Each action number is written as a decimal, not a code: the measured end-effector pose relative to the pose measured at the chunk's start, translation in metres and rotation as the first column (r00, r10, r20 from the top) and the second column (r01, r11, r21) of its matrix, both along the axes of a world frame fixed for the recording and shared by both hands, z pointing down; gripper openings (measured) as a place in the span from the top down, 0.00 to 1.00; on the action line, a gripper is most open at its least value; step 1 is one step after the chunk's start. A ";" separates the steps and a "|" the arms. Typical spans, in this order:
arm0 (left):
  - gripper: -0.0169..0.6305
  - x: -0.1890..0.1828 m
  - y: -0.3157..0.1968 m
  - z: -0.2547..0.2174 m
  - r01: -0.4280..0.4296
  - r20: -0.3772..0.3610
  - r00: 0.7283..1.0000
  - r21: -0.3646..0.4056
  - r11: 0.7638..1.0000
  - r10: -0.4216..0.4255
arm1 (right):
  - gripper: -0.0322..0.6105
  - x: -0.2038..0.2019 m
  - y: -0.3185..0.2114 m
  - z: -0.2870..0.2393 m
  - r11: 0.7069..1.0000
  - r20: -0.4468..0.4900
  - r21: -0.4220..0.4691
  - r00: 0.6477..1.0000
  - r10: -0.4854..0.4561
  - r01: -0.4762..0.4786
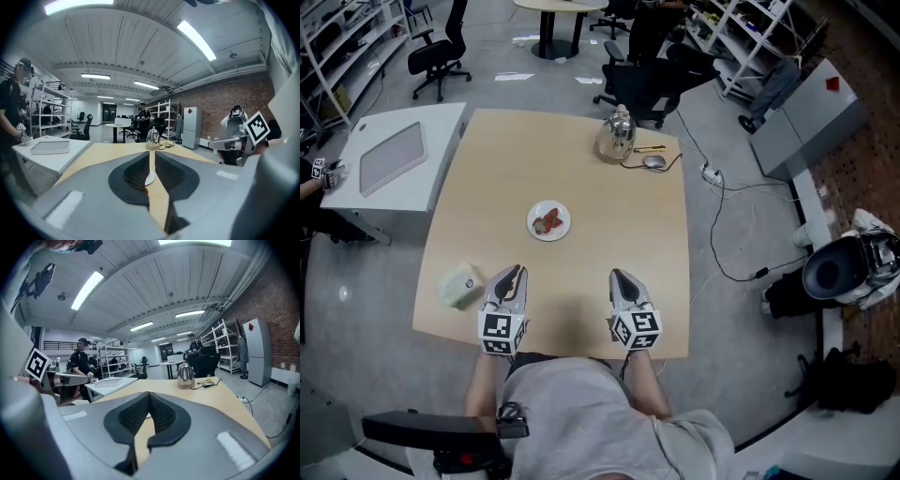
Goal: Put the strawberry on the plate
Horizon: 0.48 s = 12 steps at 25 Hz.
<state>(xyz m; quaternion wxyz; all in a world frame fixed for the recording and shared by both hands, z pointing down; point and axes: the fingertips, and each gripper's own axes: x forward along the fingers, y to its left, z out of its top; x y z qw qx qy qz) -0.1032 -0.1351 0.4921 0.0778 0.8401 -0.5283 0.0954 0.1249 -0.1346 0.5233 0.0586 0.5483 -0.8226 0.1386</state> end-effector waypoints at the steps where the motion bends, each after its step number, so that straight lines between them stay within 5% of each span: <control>1: 0.89 -0.001 0.003 -0.001 0.005 -0.003 1.000 0.000 1.000 -0.005 | 0.94 0.001 0.002 -0.001 1.000 0.001 -0.001 1.000 0.001 -0.001; 12: 0.91 -0.007 0.026 -0.016 0.025 -0.006 1.000 0.038 0.999 -0.025 | 0.94 0.012 0.022 -0.011 1.000 0.005 0.029 1.000 0.012 -0.012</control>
